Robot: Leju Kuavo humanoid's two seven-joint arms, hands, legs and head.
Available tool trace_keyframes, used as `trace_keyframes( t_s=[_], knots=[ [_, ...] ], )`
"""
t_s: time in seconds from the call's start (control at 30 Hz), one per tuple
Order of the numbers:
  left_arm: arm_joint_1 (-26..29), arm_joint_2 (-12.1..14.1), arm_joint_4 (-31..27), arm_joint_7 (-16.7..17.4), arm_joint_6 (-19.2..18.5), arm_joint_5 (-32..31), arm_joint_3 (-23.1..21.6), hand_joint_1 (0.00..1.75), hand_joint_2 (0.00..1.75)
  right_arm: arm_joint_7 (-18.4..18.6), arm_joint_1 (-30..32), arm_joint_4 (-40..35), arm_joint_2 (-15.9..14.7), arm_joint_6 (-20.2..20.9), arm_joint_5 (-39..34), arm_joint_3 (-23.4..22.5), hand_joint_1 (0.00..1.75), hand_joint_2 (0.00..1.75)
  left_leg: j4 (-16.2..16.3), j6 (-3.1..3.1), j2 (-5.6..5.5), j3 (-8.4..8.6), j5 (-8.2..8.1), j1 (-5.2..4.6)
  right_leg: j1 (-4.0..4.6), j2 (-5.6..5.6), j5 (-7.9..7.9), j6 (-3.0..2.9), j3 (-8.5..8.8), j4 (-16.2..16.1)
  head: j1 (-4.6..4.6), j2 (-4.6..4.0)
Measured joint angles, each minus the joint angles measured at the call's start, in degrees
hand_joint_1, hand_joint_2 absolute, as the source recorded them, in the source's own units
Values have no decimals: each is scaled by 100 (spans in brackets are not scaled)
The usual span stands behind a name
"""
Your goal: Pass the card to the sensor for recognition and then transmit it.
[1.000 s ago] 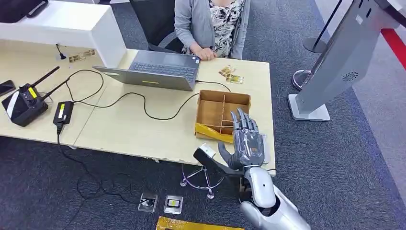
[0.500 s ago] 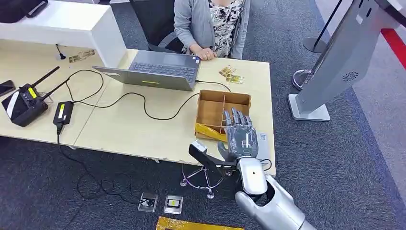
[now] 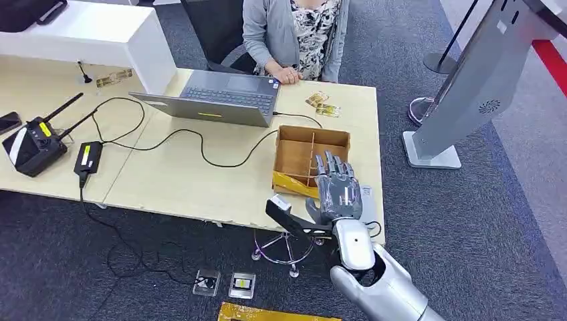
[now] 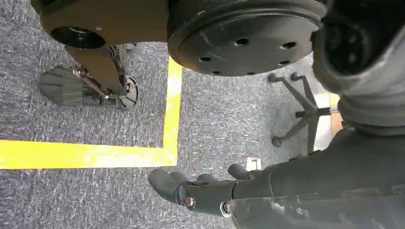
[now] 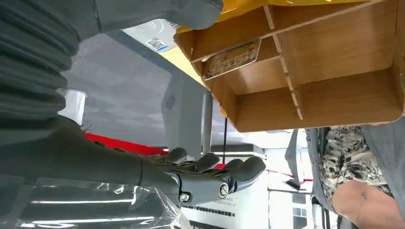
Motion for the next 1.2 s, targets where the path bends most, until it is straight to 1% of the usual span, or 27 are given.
trace_keyframes(
  t_s=[0.2, 0.6, 0.77, 1.07, 1.2],
  knots=[
    [-1, 24, 0, -7, -50, -105, -4, 0, 0, 7, 1, 85, 2, -85, -63, 0, 0, 175, 0, 0, 0, 0, 0, 0, 0, 0, 0, 0, 0, 0, 0, 0],
    [-3, 31, 0, -13, -68, -181, -17, 0, 0, -26, -12, 483, 9, -230, -41, -31, 0, 175, 0, 0, 0, 0, 0, 0, 0, 0, 0, 0, 0, 0, 0, 0],
    [-4, 35, 0, -74, -61, -190, -17, 0, 0, -92, -105, 675, 11, -332, -57, -42, 0, 175, 0, 0, 0, 0, 0, 0, 0, 0, 0, 0, 0, 0, 0, 0],
    [-5, 35, 0, -77, -92, -216, -17, 0, 0, -157, -231, 1021, 28, -470, -74, -44, 0, 175, 0, 0, 0, -1, 0, 0, 0, 0, 0, 0, 0, 0, 0, 0],
    [-20, 35, 0, -50, -101, -245, -20, 0, 0, -188, -314, 1202, 85, -529, -101, -44, 0, 175, 0, 0, 0, 0, 0, 0, 0, 0, 0, 0, 0, 0, -2, 0]
  ],
)
